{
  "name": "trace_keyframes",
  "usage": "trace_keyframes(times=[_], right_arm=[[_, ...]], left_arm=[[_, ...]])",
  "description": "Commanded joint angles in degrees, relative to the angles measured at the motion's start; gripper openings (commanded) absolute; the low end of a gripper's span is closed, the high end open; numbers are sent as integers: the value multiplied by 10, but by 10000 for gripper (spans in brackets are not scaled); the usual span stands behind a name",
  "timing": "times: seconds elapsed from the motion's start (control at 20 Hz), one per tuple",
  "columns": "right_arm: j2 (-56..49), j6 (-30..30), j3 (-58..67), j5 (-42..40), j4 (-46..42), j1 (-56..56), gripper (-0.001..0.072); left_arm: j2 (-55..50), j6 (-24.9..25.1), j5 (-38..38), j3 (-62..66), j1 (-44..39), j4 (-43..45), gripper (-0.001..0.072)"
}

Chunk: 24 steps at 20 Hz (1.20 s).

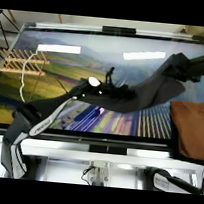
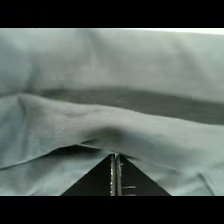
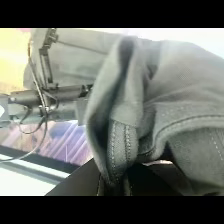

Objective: Fold the shirts.

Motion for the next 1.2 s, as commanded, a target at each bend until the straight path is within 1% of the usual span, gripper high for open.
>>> trace_keyframes(times=[0.0,0.1,0.2,0.25,0.35,0.45,0.55,0.6,0.65,0.7,0.75,0.8,0.9,0.95,1.0,1.05,1.15], right_arm=[[-19,6,0,-48,2,23,87],[-54,6,0,-89,-2,59,87],[-100,6,0,-141,7,110,87],[-123,6,0,-167,18,137,87],[-173,7,0,-223,25,197,87],[-227,21,0,-292,34,250,87],[-280,22,0,-365,83,292,88],[-306,22,0,-396,118,309,121],[-327,22,0,-420,150,320,301],[-343,21,0,-432,180,326,541],[-353,17,0,-430,198,326,572],[-353,6,0,-417,199,320,572],[-338,-28,0,-360,197,289,570],[-324,-31,0,-321,178,264,570],[-309,-29,0,-282,136,239,570],[-291,-17,0,-233,64,210,570],[-268,22,0,-122,-144,160,570]], left_arm=[[46,-26,-98,15,61,116,30],[116,-69,-136,15,122,226,30],[194,-88,-164,15,193,293,31],[235,-88,-176,15,233,306,31],[311,-87,-200,15,311,305,32],[386,-80,-224,15,377,305,32],[454,-39,-245,15,422,306,32],[477,-31,-257,15,437,308,32],[495,-31,-274,15,448,316,32],[506,-31,-292,15,454,324,33],[511,-31,-313,15,456,331,32],[511,-31,-330,15,456,334,32],[511,-31,-337,2,455,333,32],[511,-31,-336,-6,455,333,32],[511,-31,-331,-17,455,333,32],[511,-31,-328,-26,455,332,32],[511,-31,-326,-39,454,330,32]])
